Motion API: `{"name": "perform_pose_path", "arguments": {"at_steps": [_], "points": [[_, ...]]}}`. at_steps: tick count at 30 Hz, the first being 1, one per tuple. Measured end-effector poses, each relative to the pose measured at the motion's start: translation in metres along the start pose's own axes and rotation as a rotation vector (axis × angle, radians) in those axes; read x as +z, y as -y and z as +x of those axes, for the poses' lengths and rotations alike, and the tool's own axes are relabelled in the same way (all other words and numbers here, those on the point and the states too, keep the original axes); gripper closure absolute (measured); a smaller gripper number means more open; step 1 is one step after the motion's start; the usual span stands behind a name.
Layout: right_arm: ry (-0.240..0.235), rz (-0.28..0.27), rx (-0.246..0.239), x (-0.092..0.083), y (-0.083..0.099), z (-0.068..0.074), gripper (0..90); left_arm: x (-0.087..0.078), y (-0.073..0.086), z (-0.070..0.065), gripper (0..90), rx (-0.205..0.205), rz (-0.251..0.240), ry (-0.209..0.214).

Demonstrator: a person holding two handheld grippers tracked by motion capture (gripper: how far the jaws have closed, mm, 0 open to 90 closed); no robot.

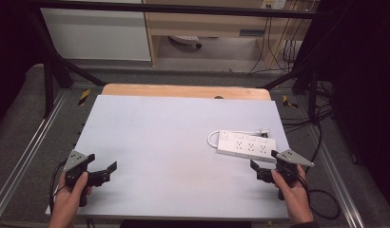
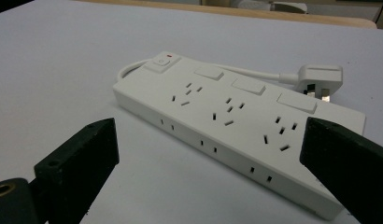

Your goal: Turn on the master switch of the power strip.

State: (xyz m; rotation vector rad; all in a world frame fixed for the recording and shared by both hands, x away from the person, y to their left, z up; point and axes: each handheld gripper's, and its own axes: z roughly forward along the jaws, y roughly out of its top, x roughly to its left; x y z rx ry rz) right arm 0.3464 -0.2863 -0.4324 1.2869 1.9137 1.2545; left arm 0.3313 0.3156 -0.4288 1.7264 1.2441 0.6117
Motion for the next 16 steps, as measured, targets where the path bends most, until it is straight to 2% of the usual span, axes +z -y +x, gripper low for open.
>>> {"name": "perform_pose_path", "arguments": {"at_steps": [5, 10, 13, 16], "points": [[-0.015, 0.04, -0.005, -0.001, 0.007, 0.004, 4.7, 0.0, 0.0, 0.0, 6.3, 0.001, 0.0, 0.001], [-0.022, 0.109, -0.005, 0.001, 0.017, 0.006, 4.4, 0.0, 0.0, -0.001, 6.3, 0.0, 0.0, 0.003], [-0.006, 0.158, -0.003, 0.007, 0.021, 0.005, 4.3, 0.0, 0.0, -0.001, 6.3, 0.003, -0.001, 0.002], [0.018, 0.217, -0.023, 0.016, 0.024, 0.004, 4.6, 0.0, 0.0, -0.001, 6.3, 0.005, -0.003, 0.004]]}}
